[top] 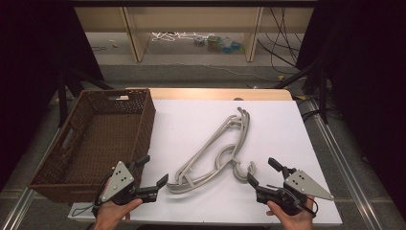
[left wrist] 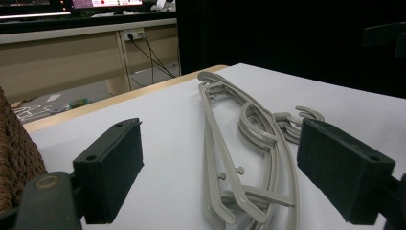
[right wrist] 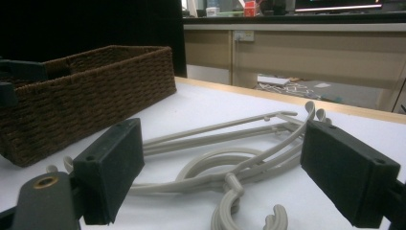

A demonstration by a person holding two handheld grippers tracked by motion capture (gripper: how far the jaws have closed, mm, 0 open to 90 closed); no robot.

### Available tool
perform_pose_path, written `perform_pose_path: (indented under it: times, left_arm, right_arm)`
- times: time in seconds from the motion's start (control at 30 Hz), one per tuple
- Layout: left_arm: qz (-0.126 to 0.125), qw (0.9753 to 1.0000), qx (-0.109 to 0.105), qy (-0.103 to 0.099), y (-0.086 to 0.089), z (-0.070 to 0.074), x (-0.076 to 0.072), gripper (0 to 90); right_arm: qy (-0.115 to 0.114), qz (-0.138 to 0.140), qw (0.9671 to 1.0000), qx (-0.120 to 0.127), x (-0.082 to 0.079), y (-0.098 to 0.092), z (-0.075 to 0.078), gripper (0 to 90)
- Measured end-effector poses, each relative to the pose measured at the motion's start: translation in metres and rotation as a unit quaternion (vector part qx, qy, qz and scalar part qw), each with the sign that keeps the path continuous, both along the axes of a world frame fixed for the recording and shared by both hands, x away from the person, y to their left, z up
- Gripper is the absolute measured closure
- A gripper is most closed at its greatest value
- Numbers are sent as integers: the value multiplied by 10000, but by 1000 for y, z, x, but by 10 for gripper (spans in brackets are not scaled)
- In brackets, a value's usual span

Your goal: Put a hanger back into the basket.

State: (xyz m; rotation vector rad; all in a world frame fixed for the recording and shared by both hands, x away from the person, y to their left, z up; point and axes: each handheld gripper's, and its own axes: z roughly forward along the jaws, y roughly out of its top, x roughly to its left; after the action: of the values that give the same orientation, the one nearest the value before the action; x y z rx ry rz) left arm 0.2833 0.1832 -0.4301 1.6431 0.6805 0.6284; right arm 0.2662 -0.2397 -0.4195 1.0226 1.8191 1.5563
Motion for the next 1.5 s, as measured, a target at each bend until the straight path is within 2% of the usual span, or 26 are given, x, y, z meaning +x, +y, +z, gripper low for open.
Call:
perform_pose_path:
  times: [0.33, 0.37, 0.43, 0.53, 0.7, 0.8, 0.9, 0.97, 1.07, 1.17, 1.27, 1.3, 1.37, 1.43, 1.47, 1.5]
  left_arm:
    - [-278, 9995, 120, 41, -11, -1, -3, 160]
    - [-313, 9995, 66, 40, -12, -1, -2, 160]
    - [-314, 9994, 120, 102, -13, -1, -2, 160]
    - [-309, 9994, 91, 153, -14, -1, -3, 160]
    - [-343, 9992, 63, 187, -17, -1, -1, 161]
    - [-437, 9987, 99, 226, -23, -2, 1, 162]
    - [-496, 9982, 132, 325, -29, -2, 4, 162]
    - [-484, 9976, -1, 496, -36, 0, 6, 174]
    - [-558, 9973, 286, 382, -47, 3, 7, 183]
    - [-632, 9951, 526, 550, -61, 2, 10, 182]
    - [-785, 9904, 810, 794, -75, -4, 16, 181]
    - [-885, 9886, 856, 865, -79, -6, 18, 182]
    - [-949, 9855, 930, 1051, -87, -9, 22, 180]
    - [-1020, 9826, 1112, 1086, -95, -10, 26, 184]
    - [-1023, 9799, 1287, 1126, -100, -10, 27, 190]
    - [-1008, 9754, 1604, 1122, -106, -9, 29, 202]
  right_arm:
    - [63, -53, 9999, -84, 0, 0, 0, 158]
    - [57, -57, 9999, -84, 0, 0, 0, 158]
    - [72, -29, 9999, -87, 0, -1, 0, 158]
    - [-17, -70, 10000, -25, 0, 0, 0, 159]
    - [-5, -35, 10000, -26, 1, 0, 0, 159]
    - [41, -87, 9999, -105, 0, -1, 0, 159]
    - [-23, -53, 10000, -54, 1, 0, 0, 159]
    - [-20, -67, 9999, -78, 1, -1, 0, 159]
    - [-81, -101, 9999, -79, 2, -2, 0, 160]
    - [-53, -151, 9999, -55, 2, -3, 0, 160]
    - [-55, -193, 9998, -50, 2, -4, -1, 160]
    - [-42, -218, 9997, -126, 2, -5, 0, 160]
    - [-66, -203, 9997, -109, 2, -5, -1, 161]
    - [-42, -171, 9998, -112, 3, -4, -1, 161]
    - [9, -165, 9998, -99, 2, -4, -1, 161]
    - [32, -153, 9998, -122, 2, -5, -1, 161]
